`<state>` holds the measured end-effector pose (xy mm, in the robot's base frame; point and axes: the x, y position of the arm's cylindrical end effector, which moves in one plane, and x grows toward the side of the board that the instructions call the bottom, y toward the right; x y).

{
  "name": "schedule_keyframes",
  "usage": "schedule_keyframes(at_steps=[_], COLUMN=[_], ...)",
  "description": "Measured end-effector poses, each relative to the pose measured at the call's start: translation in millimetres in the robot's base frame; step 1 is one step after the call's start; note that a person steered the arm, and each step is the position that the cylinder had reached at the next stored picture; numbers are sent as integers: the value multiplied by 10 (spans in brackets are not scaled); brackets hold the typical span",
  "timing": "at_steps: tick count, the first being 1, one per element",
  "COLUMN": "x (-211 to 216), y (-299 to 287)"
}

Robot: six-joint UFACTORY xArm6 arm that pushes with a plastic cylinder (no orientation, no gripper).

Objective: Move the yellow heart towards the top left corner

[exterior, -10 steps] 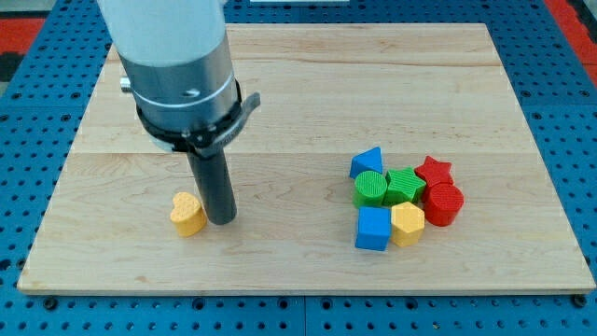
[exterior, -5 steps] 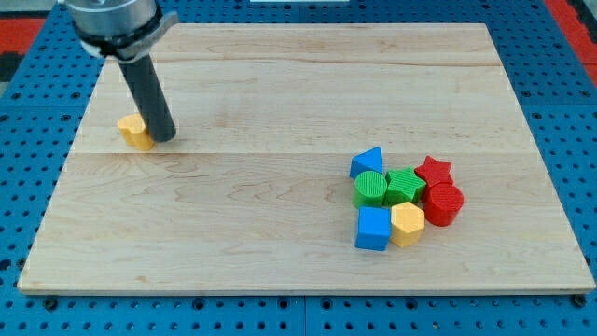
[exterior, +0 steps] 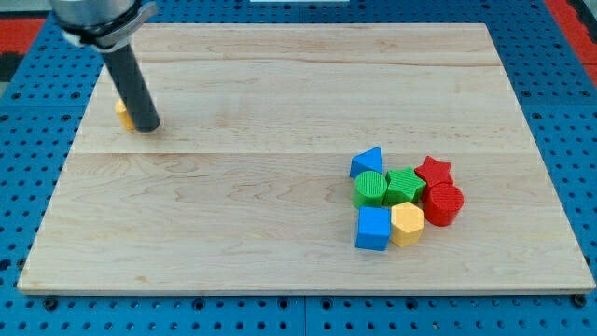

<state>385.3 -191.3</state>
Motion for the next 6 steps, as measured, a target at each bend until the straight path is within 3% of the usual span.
schedule_keyframes(at_steps=[1,2,3,5,6], x=[-41,255,-154,-802,-532], y=[28,-148,-384,34,94])
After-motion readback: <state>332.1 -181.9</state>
